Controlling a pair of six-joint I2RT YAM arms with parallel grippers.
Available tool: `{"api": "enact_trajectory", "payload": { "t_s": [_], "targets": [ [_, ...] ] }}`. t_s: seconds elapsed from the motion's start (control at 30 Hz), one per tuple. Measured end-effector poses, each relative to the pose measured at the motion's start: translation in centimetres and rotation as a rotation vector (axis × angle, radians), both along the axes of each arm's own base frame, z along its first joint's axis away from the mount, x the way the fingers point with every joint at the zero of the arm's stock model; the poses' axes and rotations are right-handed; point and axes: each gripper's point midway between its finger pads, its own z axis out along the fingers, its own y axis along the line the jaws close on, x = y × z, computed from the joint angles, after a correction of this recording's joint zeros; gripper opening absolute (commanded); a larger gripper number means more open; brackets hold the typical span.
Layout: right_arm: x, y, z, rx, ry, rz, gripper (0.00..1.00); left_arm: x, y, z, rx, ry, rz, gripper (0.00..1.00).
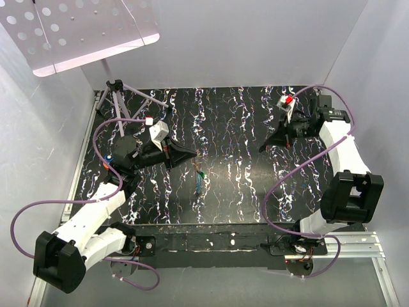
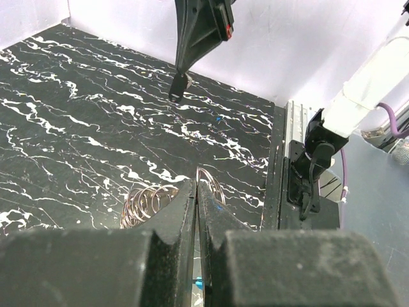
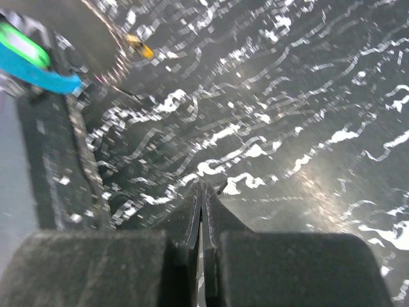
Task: Put the keys on the keyring
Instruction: Pick up the key from the center of the board.
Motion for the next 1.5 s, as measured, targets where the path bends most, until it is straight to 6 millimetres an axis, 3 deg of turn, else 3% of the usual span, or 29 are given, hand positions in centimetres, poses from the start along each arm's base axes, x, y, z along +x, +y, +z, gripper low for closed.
{"api": "enact_trajectory", "payload": {
  "t_s": [0.2, 0.5, 0.57, 0.67, 0.9, 1.07, 1.17, 1.33, 1.5],
  "targets": [
    [-0.6, 1.4, 4.2, 0.137, 0.097, -0.005, 0.01, -0.3, -0.2, 0.5, -0.016, -0.016, -0.022, 0.00],
    [-1.9, 2.9, 4.6, 0.205, 0.271, -0.027, 0.01, -0.4, -0.2, 0.5, -0.018, -0.010, -0.030, 0.00],
    [-2.0, 3.2, 3.5, 0.150, 0.288, -0.040, 0.01, -0.4, -0.2, 0.5, -0.017, -0.010, -0.031, 0.00],
    [-1.9, 3.1, 0.3, -0.007, 0.299, -0.082, 0.01, -0.4, -0.2, 0.5, -0.016, -0.013, -0.031, 0.00],
    [-2.2, -0.2, -8.8, -0.412, 0.354, -0.179, 0.01, -0.4, -0.2, 0.5, -0.014, -0.017, -0.031, 0.00],
    [-2.0, -0.8, -13.8, -0.628, 0.377, -0.154, 0.01, -0.4, -0.2, 0.5, -0.014, -0.018, -0.031, 0.00],
    [-1.7, -0.3, -15.1, -0.682, 0.398, -0.129, 0.01, -0.4, -0.2, 0.5, -0.014, -0.018, -0.031, 0.00],
    [0.8, 0.8, -16.1, -0.755, 0.319, -0.118, 0.01, -0.4, -0.2, 0.5, -0.013, -0.021, -0.031, 0.00],
    [1.5, 1.5, -17.4, -0.789, 0.315, -0.105, 0.01, -0.4, -0.2, 0.5, -0.012, -0.023, -0.031, 0.00]
  ]
}}
